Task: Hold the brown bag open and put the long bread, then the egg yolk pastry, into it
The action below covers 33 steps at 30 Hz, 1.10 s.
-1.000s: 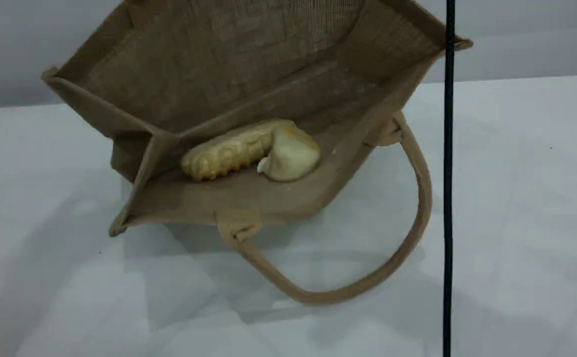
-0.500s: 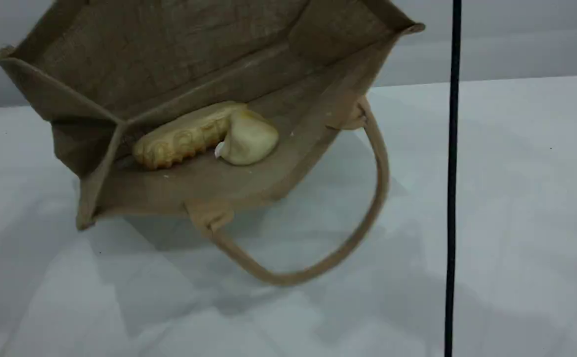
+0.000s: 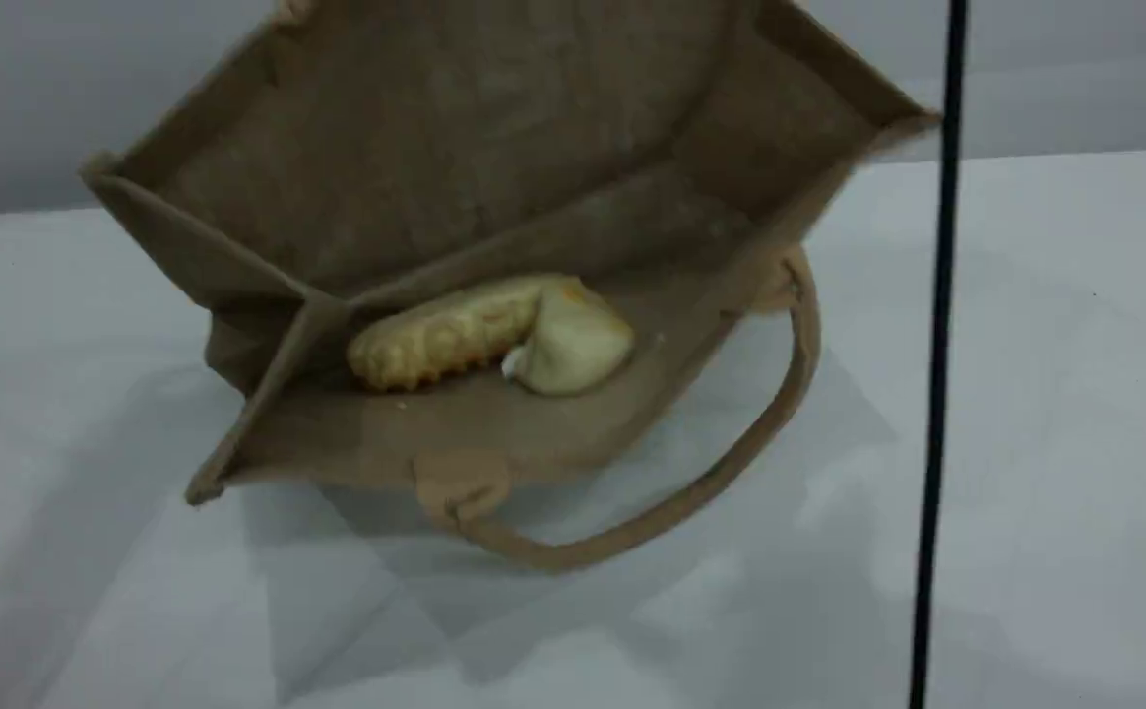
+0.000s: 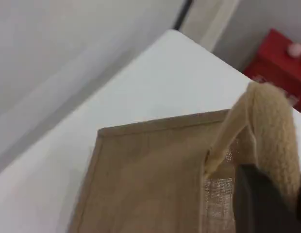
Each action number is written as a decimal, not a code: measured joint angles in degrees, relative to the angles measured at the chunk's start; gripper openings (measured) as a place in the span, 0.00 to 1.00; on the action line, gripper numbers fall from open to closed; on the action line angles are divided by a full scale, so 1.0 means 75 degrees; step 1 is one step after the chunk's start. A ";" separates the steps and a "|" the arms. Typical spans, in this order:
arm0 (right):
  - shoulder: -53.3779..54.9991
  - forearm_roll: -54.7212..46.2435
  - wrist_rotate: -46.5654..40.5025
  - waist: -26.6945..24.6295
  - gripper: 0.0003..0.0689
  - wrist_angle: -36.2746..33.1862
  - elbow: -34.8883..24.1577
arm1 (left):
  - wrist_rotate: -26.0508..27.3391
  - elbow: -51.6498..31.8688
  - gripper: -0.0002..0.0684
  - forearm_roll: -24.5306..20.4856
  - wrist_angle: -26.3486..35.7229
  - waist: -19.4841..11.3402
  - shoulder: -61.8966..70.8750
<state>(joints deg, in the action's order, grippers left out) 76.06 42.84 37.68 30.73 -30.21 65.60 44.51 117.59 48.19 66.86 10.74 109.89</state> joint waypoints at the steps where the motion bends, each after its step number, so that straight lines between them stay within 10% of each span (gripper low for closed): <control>1: -0.0155 -0.0180 -0.0154 0.0000 0.69 -0.0156 0.0000 | 0.0000 0.0000 0.12 0.0000 0.0000 0.0062 0.0108; 26: -0.4589 -0.5404 -0.5325 0.0000 0.69 -0.4786 0.0000 | -0.0880 -0.0009 0.13 0.0001 0.0394 0.0505 0.2470; 33: -0.5218 -0.5947 -0.5888 0.0000 0.69 -0.5331 0.0000 | -0.1114 -0.0009 0.40 0.0112 0.0401 0.0505 0.2442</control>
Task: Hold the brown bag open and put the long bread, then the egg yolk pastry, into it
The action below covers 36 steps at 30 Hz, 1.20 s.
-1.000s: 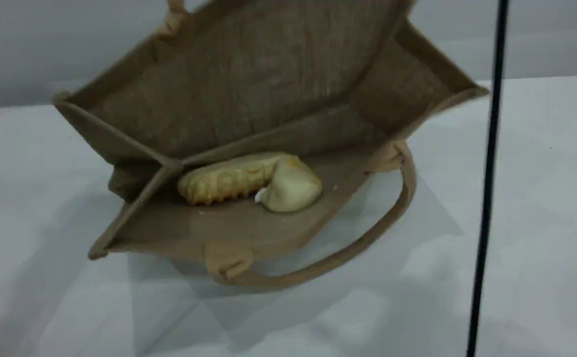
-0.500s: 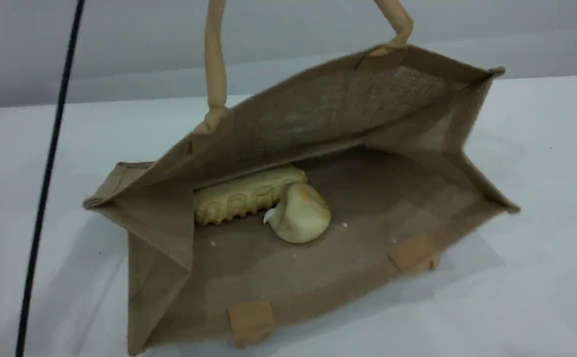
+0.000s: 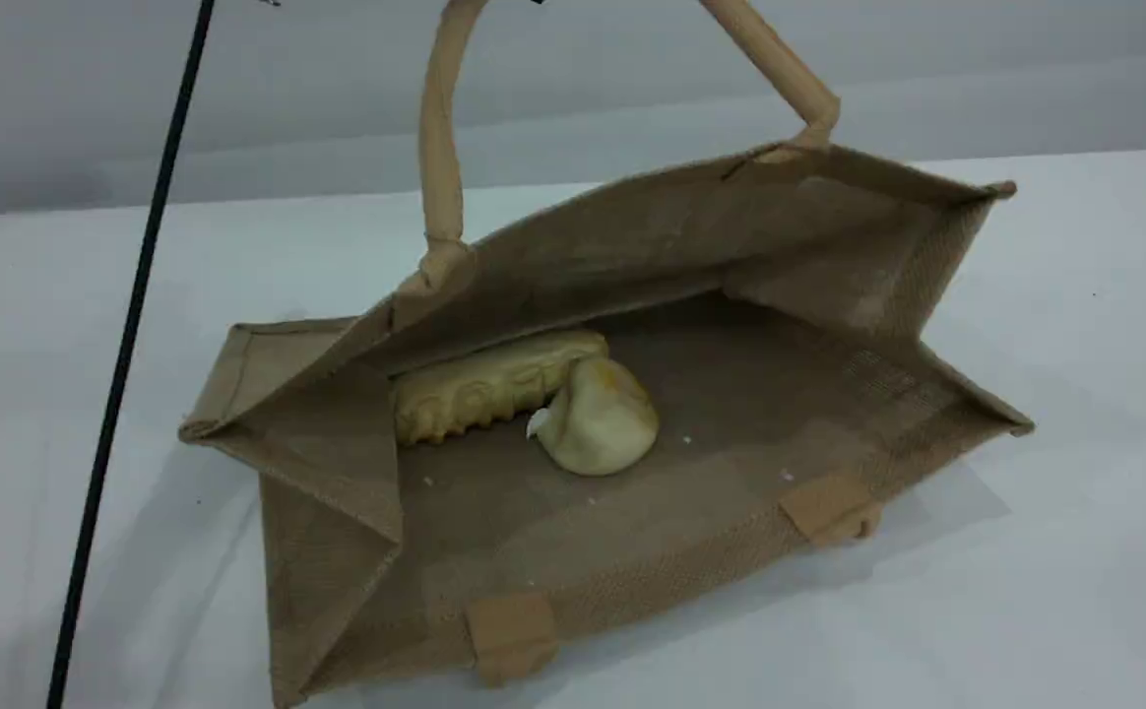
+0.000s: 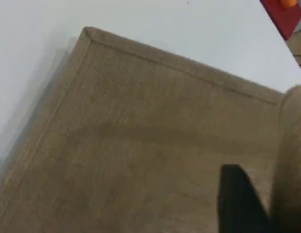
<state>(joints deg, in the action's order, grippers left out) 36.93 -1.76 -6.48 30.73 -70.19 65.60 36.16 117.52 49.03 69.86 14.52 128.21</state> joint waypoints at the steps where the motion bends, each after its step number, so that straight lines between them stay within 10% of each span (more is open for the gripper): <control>1: -0.0025 -0.0095 -0.0064 0.0000 0.69 0.0007 0.0000 | -0.0074 0.0000 0.46 0.0054 0.0000 0.0000 -0.0016; 7: -0.0050 -0.0161 -0.0195 0.0000 0.69 0.0023 0.0000 | -0.0124 0.0000 0.76 -0.0157 0.0016 0.0016 -0.0087; 20: -0.0043 -0.0613 -0.0188 0.0000 0.69 0.0025 -0.0007 | -0.0511 0.0031 0.80 -0.0720 0.0026 0.0235 -0.0929; 36: -0.2842 -0.0395 -0.0486 0.0000 0.69 0.0668 -0.3356 | -0.2081 0.0031 0.78 -0.5119 0.0060 0.2784 -0.3257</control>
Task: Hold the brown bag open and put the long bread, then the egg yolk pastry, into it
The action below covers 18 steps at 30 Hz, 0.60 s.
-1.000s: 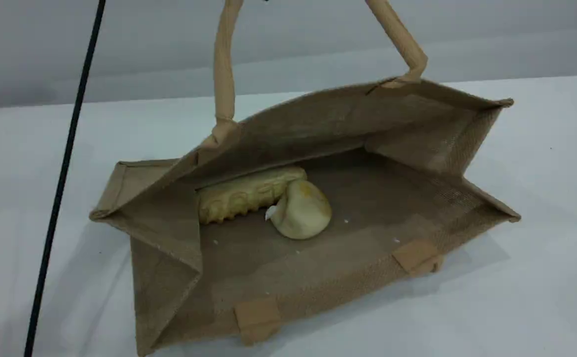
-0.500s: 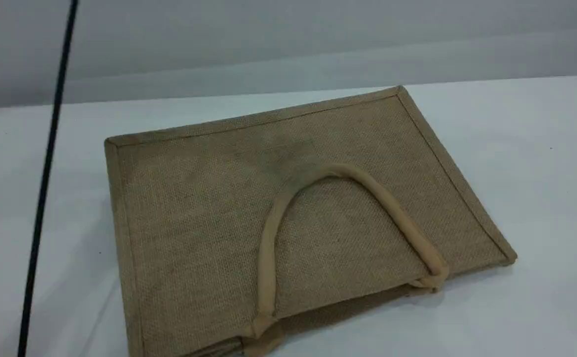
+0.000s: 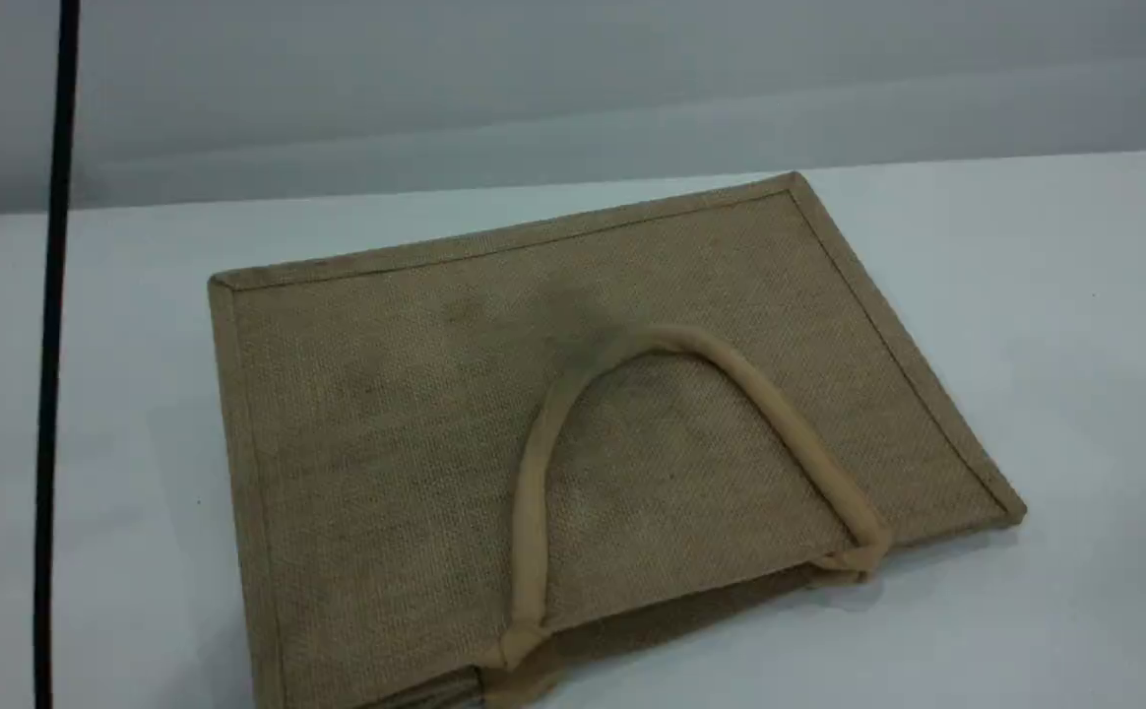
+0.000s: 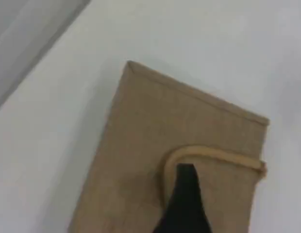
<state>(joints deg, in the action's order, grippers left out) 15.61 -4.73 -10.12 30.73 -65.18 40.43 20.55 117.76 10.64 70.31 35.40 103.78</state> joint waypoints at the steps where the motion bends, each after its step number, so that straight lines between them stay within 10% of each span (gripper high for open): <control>1: -0.0301 0.0000 0.0007 0.0000 0.69 0.0123 -0.0290 | -0.0219 0.0000 0.78 -0.0245 0.0000 0.0119 -0.0079; 18: -0.2090 0.0062 0.0029 0.0000 0.69 0.0528 -0.1512 | -0.1928 -0.2654 0.76 -0.0883 -0.0053 0.1705 -0.2379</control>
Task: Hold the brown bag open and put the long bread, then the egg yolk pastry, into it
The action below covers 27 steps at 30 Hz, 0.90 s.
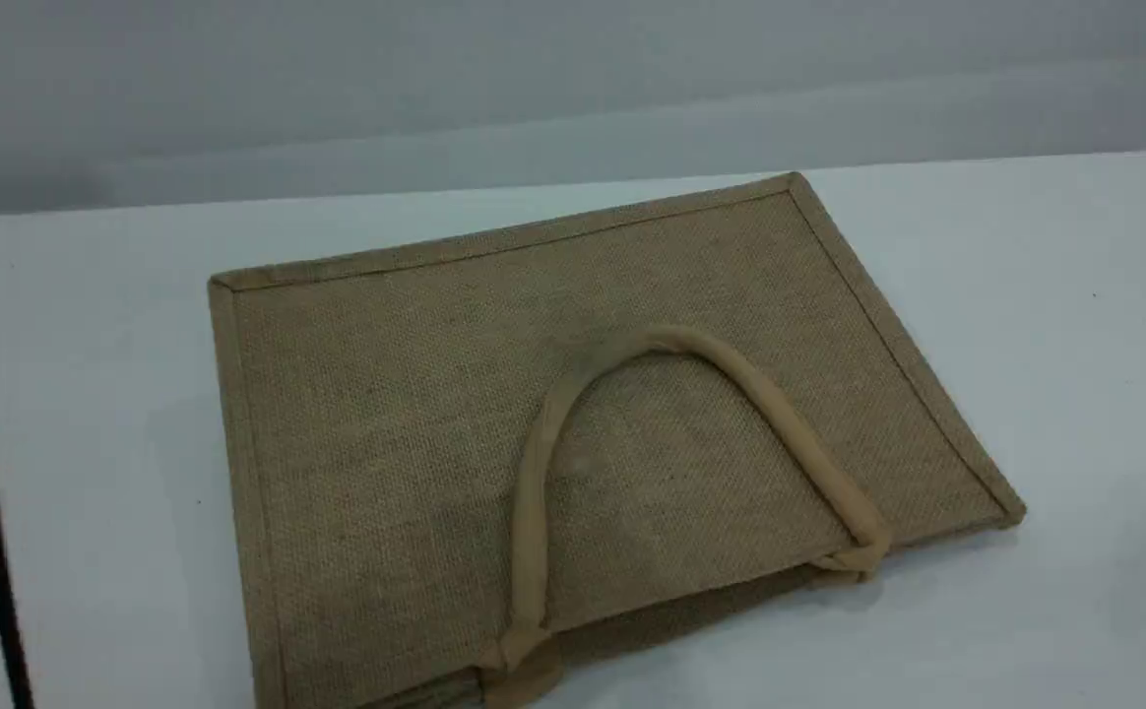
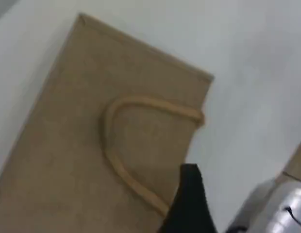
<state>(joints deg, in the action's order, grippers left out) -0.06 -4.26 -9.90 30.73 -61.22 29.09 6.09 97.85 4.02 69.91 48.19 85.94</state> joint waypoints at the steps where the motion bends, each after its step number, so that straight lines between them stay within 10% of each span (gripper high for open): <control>1: 0.0009 0.0000 0.0000 0.0000 0.69 0.0000 0.0000 | -0.0070 -0.0311 0.76 0.0000 0.0000 0.0027 -0.0177; 17: 0.0009 -0.0005 -0.0007 0.0000 0.69 -0.0015 0.0000 | -0.1133 -0.6066 0.76 0.0056 -0.0025 0.0083 -0.4828; 27: 0.0009 -0.0005 0.0008 -0.0969 0.69 -0.0015 0.0000 | -0.1859 -0.8717 0.76 -0.1182 -0.0598 0.0075 -0.8136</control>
<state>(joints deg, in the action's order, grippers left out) 0.00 -4.30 -9.84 23.46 -61.33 29.09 -7.85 32.48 -4.84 65.42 48.75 24.91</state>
